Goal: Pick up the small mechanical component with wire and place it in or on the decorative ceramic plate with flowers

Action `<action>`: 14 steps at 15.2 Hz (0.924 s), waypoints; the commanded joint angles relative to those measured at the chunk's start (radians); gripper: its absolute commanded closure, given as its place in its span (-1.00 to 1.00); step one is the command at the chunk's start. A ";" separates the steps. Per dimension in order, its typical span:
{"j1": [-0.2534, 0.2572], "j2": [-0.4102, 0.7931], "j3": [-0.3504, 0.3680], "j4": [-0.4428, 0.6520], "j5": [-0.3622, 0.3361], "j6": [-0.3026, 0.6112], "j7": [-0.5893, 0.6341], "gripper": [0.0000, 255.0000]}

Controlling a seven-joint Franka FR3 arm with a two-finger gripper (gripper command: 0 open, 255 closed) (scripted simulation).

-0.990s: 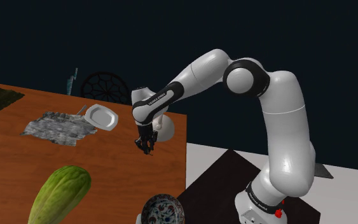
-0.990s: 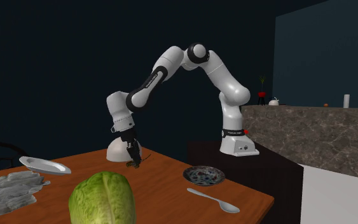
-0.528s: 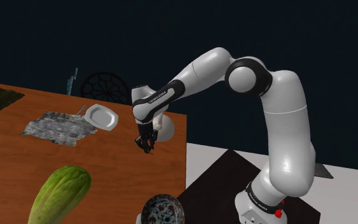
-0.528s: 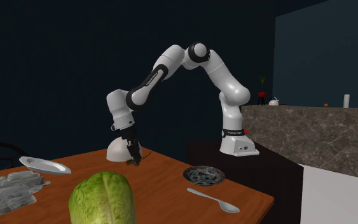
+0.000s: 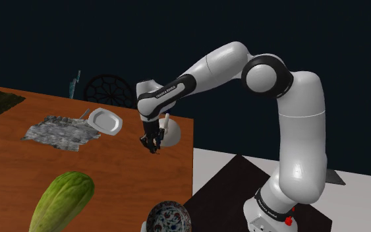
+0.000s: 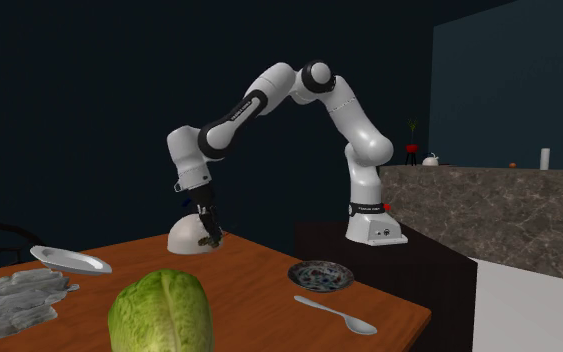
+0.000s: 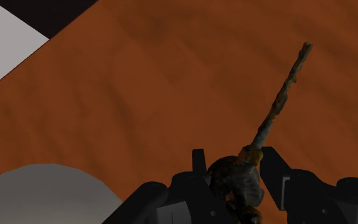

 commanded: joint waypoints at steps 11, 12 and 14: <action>0.009 -0.152 0.031 -0.109 0.037 -0.038 0.028 1.00; 0.015 -0.177 0.039 -0.148 0.046 -0.022 0.037 1.00; 0.027 -0.224 0.057 -0.221 0.065 0.009 0.057 1.00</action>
